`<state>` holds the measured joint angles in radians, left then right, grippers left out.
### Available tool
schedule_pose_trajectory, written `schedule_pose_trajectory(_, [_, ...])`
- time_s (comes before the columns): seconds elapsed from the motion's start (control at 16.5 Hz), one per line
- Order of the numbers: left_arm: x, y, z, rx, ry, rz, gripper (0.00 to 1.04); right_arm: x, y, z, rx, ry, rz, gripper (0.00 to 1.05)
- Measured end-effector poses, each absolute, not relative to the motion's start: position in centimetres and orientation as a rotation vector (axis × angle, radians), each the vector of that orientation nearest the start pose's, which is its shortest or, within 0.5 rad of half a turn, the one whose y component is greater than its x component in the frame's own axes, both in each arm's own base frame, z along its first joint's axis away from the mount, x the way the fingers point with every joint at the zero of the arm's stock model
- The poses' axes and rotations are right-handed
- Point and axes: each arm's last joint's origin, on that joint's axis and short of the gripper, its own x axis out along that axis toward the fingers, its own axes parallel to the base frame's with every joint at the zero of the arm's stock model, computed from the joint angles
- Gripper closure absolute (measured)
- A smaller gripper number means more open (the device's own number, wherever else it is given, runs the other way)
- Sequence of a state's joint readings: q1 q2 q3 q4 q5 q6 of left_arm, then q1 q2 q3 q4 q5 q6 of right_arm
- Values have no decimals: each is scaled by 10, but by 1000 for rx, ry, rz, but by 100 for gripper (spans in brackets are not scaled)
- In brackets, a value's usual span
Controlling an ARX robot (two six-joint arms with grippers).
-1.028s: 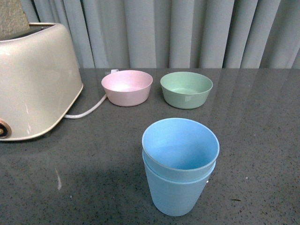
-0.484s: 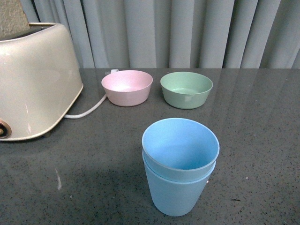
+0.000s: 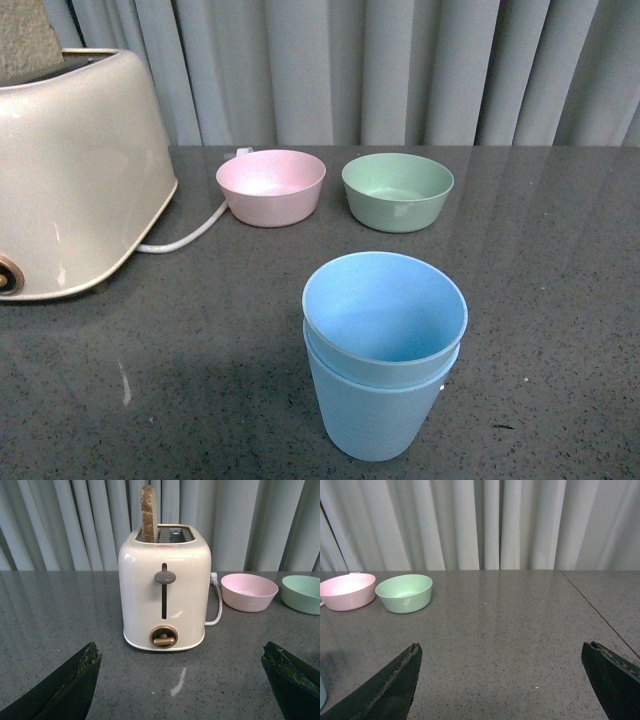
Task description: Stack blue cups with both arms
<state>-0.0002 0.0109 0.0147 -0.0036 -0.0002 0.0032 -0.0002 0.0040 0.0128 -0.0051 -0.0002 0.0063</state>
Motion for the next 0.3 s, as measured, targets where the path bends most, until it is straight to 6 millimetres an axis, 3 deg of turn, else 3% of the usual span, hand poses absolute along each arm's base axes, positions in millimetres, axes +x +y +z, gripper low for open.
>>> schedule_pose_trajectory(0.3, [97, 0, 167, 3, 0, 0, 7, 97, 0, 167, 6, -4, 0, 7])
